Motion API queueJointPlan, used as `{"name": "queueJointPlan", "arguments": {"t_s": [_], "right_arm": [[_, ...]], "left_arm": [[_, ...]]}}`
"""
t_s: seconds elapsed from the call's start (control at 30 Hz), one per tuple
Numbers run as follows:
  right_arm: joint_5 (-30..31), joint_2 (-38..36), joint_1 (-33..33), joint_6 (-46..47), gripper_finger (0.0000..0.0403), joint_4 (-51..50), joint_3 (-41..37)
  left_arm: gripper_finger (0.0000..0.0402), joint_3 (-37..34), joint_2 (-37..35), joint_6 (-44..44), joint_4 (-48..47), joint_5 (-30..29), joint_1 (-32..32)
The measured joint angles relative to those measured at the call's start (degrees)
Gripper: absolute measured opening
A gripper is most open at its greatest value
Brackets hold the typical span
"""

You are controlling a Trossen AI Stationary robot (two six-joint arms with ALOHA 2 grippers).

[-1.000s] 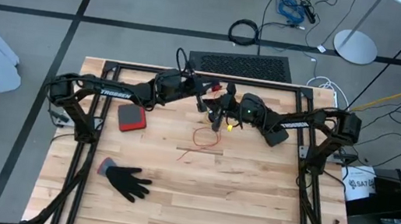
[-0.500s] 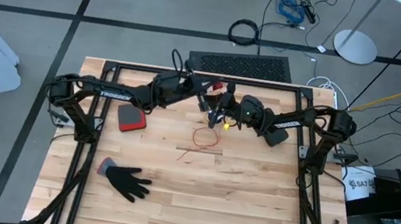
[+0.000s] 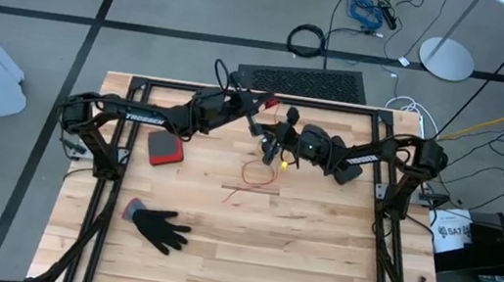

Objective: Coil cords
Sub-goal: Coil the red wire into the spool

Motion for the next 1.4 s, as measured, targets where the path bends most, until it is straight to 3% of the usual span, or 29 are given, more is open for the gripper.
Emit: {"name": "queueJointPlan", "arguments": {"t_s": [0.3,0.83,1.03,1.27,1.4], "right_arm": [[3.79,-2.44,1.3,0.75,0.0064,1.72,-4.07],[4.23,-5.7,1.9,4.59,0.0066,2.88,-9.06],[9.85,-10.12,3.27,3.82,0.0066,2.8,-12.68],[12.38,-13.38,4.58,1.82,0.0066,1.54,-14.5],[7.74,-13.36,5.65,-4.84,0.0066,3.12,-15.39]], "left_arm": [[0.0,0.0,0.0,0.0,0.06,0.37,1.32],[0.0,0.0,-0.02,0.02,-0.29,0.54,1.98],[0.0,0.0,-0.02,0.04,-0.51,0.56,1.98],[0.0,0.0,-0.04,0.07,-0.49,0.56,1.98],[0.0,0.0,-0.04,0.09,-0.53,0.56,1.98]]}}
